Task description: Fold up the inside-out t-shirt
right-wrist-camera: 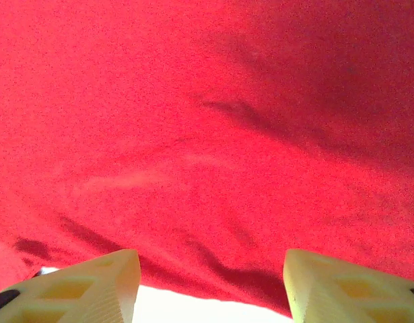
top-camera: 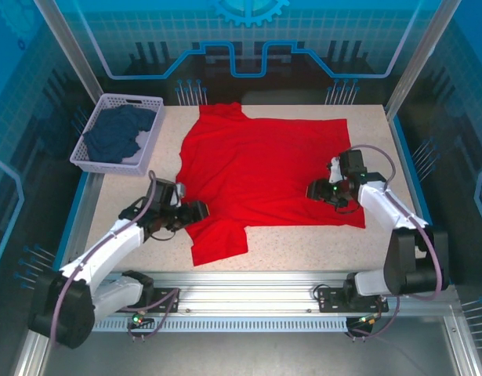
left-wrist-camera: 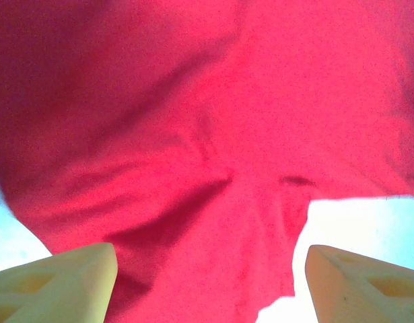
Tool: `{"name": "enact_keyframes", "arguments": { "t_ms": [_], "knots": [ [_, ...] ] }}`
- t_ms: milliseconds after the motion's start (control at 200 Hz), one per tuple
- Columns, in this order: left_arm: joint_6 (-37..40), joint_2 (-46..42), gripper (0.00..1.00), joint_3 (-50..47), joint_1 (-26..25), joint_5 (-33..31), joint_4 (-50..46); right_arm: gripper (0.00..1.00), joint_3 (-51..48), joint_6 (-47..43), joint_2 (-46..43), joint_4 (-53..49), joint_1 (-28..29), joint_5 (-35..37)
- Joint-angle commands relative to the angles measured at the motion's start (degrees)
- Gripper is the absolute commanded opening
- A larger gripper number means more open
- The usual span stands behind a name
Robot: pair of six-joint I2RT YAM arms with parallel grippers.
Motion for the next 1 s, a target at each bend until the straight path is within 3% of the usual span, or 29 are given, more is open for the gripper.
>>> {"name": "enact_keyframes", "arguments": {
  "t_ms": [0,165,315,765,995],
  "knots": [
    [-2.3,-2.5,0.72,1.2,-6.2,-6.5,-9.5,0.60,0.1,-1.5,-2.7,-3.3,0.3,0.9],
    [-12.0,-8.6,0.63,-1.7,-14.8,-14.9,-18.4,0.60,0.0,-0.8,-4.7,-3.6,0.4,2.1],
    [-15.9,-8.7,0.50,-4.6,-18.7,-14.4,-21.0,0.60,0.0,-0.8,-6.0,-3.5,0.4,3.8],
    [-12.6,8.6,0.45,-3.2,-23.7,-14.8,-14.3,0.61,-1.4,-1.0,-5.5,-2.3,0.4,3.3],
    [-13.5,11.5,0.29,-2.8,-26.6,-14.3,-12.2,0.61,-1.7,-1.1,-5.5,-2.5,0.5,3.8]
  ]
}}
